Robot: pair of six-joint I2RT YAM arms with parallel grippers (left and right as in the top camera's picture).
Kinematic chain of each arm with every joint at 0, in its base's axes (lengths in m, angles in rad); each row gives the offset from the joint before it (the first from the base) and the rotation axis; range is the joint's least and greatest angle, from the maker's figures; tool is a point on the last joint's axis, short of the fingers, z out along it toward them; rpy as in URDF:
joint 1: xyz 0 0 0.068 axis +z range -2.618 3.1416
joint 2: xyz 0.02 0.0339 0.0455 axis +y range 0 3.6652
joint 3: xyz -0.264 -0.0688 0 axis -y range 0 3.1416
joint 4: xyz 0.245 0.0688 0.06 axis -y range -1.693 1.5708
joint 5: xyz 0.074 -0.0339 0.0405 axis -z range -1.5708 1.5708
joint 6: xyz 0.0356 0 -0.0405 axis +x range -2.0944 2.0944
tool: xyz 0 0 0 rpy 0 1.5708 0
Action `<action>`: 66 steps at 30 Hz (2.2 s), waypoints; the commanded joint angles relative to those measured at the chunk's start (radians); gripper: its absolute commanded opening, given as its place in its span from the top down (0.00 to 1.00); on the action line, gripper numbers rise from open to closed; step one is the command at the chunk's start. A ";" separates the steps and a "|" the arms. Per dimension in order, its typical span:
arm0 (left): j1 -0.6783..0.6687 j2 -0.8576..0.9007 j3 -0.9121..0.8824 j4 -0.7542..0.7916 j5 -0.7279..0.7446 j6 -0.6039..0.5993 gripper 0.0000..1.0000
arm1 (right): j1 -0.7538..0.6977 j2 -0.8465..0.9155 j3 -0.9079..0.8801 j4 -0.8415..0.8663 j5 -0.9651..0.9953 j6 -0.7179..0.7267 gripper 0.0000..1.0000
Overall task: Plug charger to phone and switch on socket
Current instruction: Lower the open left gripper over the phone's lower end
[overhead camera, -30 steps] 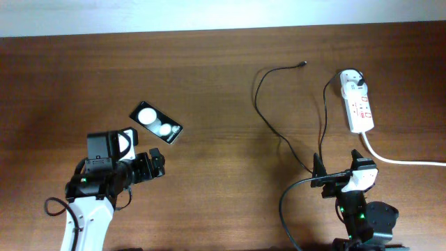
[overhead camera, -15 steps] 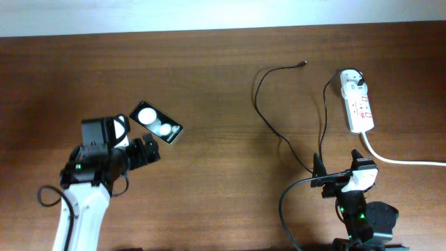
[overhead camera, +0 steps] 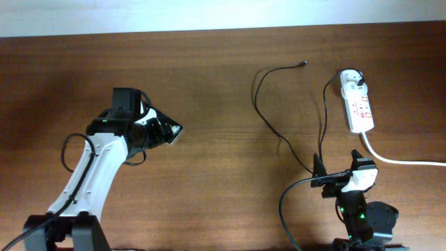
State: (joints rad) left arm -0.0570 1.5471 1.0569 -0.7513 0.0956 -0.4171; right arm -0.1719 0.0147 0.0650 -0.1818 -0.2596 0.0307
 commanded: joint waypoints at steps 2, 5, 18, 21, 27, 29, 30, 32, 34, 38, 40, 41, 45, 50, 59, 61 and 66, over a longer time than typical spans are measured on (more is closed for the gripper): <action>-0.002 0.049 0.020 -0.002 -0.014 -0.069 0.01 | 0.002 -0.007 -0.008 -0.001 0.005 0.011 0.01; -0.002 0.112 0.020 -0.001 -0.014 -0.069 0.01 | 0.002 -0.007 -0.008 -0.001 0.005 0.011 0.01; -0.001 0.192 0.020 0.034 -0.015 -0.121 0.01 | 0.002 -0.007 -0.008 -0.001 0.005 0.011 0.01; -0.001 0.192 0.020 0.037 -0.015 -0.121 0.01 | 0.002 -0.007 -0.008 -0.001 0.005 0.011 0.01; -0.001 0.192 0.020 0.043 -0.014 -0.201 0.01 | 0.002 -0.007 -0.008 -0.001 0.005 0.011 0.01; -0.001 0.192 0.020 0.051 -0.014 -0.200 0.01 | 0.002 -0.007 -0.008 -0.001 0.005 0.011 0.01; -0.001 0.192 0.020 0.055 -0.014 -0.200 0.01 | 0.002 -0.007 -0.008 -0.001 0.005 0.011 0.01; -0.001 0.192 0.020 0.055 -0.014 -0.200 0.01 | 0.002 -0.007 -0.008 -0.001 0.005 0.011 0.01; -0.001 0.192 0.020 0.055 -0.014 -0.201 0.01 | 0.002 -0.007 -0.008 -0.001 0.005 0.011 0.01; -0.001 0.192 0.020 0.054 -0.014 -0.201 0.01 | 0.002 -0.007 -0.008 -0.001 0.005 0.011 0.01; -0.001 0.192 0.020 0.055 -0.014 -0.218 0.01 | 0.002 -0.007 -0.008 -0.001 0.005 0.011 0.01; -0.001 0.192 0.020 0.055 -0.014 -0.228 0.01 | 0.002 -0.007 -0.008 -0.001 0.005 0.011 0.01; -0.001 0.192 0.020 0.063 -0.011 -0.280 0.01 | 0.002 -0.007 -0.008 -0.001 0.005 0.011 0.01; -0.001 0.192 0.020 0.166 -0.006 -0.381 0.01 | 0.002 -0.007 -0.008 -0.001 0.005 0.011 0.01; -0.001 0.192 0.029 0.246 -0.071 -0.405 0.01 | 0.002 -0.007 -0.008 -0.001 0.005 0.011 0.01; -0.001 0.193 0.076 0.224 -0.087 -0.404 0.00 | 0.002 -0.007 -0.008 -0.001 0.005 0.011 0.01; -0.001 0.298 0.343 -0.006 -0.122 -0.397 0.01 | 0.002 -0.007 -0.008 -0.001 0.005 0.011 0.01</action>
State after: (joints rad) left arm -0.0570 1.7576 1.2457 -0.6724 0.0021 -0.8104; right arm -0.1719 0.0147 0.0650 -0.1818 -0.2596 0.0311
